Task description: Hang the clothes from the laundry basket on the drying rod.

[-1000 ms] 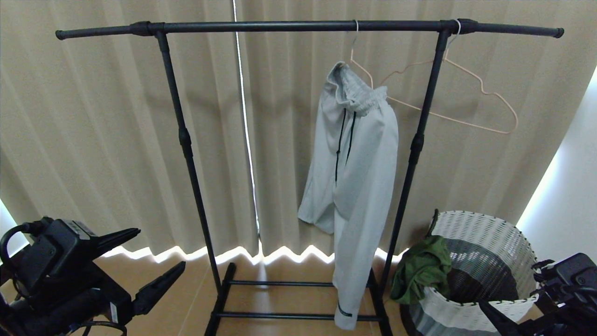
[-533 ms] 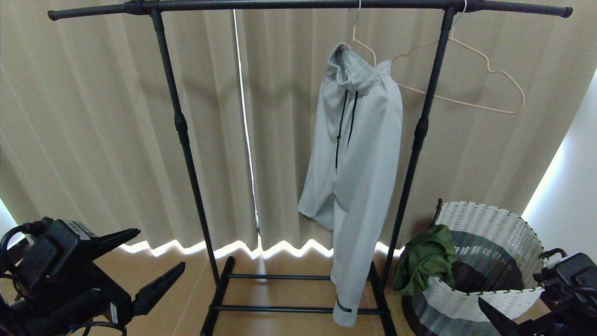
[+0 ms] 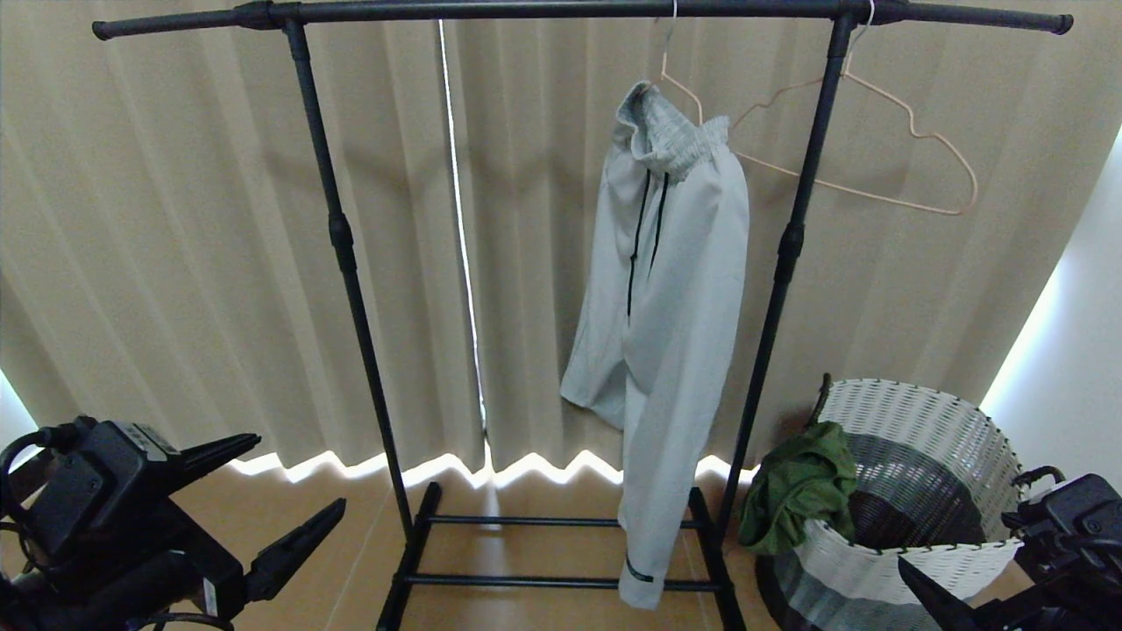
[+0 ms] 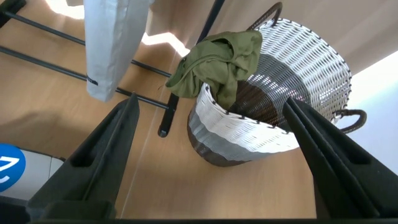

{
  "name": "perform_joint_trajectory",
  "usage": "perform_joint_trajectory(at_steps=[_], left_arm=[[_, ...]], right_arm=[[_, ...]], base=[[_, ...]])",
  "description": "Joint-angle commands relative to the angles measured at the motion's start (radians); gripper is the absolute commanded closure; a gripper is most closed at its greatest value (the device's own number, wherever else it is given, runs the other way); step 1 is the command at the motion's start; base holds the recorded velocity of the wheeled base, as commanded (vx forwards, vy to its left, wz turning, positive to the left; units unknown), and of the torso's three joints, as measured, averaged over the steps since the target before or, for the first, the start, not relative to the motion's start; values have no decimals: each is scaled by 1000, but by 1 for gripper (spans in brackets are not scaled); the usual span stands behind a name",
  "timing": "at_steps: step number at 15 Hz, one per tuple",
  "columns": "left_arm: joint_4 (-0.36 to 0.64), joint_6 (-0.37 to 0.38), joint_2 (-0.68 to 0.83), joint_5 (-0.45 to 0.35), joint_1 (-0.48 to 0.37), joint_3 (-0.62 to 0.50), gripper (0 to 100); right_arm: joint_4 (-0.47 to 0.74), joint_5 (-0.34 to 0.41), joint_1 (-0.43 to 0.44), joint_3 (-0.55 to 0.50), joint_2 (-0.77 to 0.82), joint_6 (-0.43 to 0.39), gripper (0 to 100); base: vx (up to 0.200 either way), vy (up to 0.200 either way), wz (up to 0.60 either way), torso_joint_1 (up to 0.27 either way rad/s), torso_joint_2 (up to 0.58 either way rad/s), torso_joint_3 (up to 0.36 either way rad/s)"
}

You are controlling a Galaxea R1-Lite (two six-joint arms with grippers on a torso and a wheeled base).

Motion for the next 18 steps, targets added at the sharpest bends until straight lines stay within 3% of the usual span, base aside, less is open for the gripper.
perform_joint_trajectory(at_steps=[1,14,18], left_arm=[[0,9,-1,20,-1,-4,0],[0,15,-3,29,-2,7,0],[0,15,-6,29,-2,7,0]], right_arm=[[0,0,0,1,2,0,0],[1,0,0,4,2,0,0],[1,0,0,4,2,0,0]], base=[[0,0,0,0,0,0],[0,0,0,0,0,0],[200,0,0,0,2,6]])
